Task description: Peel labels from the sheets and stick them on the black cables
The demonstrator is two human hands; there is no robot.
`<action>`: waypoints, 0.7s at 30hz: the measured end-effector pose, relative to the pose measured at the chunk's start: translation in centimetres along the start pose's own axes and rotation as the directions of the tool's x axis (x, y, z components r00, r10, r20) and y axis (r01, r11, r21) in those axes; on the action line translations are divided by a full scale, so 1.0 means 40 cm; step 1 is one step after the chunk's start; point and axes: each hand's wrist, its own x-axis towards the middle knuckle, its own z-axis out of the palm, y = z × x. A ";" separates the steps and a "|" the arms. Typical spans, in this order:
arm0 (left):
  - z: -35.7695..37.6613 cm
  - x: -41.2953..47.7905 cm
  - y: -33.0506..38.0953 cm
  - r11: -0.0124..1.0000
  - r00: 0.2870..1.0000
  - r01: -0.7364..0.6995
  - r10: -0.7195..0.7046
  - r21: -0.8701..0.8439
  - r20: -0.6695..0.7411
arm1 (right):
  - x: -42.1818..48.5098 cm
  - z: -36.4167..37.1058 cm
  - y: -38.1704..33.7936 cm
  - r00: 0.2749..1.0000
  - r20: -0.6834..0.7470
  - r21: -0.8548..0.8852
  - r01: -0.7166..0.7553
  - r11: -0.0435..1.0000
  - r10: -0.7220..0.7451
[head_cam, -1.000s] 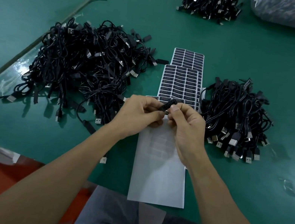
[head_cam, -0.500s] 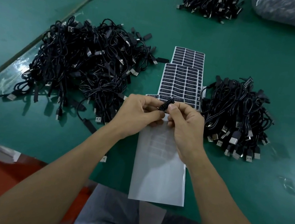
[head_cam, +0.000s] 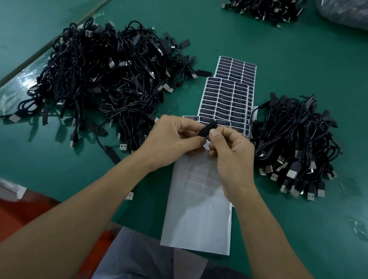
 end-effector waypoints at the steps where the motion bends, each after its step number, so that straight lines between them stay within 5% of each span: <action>1: 0.000 0.001 0.000 1.000 1.000 -0.001 0.001 -0.005 0.001 | 0.000 0.000 0.000 1.000 -0.004 0.000 0.001 1.000 -0.001; 21: -0.003 -0.001 -0.005 1.000 1.000 -0.004 0.004 -0.023 0.022 | -0.007 0.011 -0.012 0.999 -0.049 -0.088 0.011 0.996 -0.015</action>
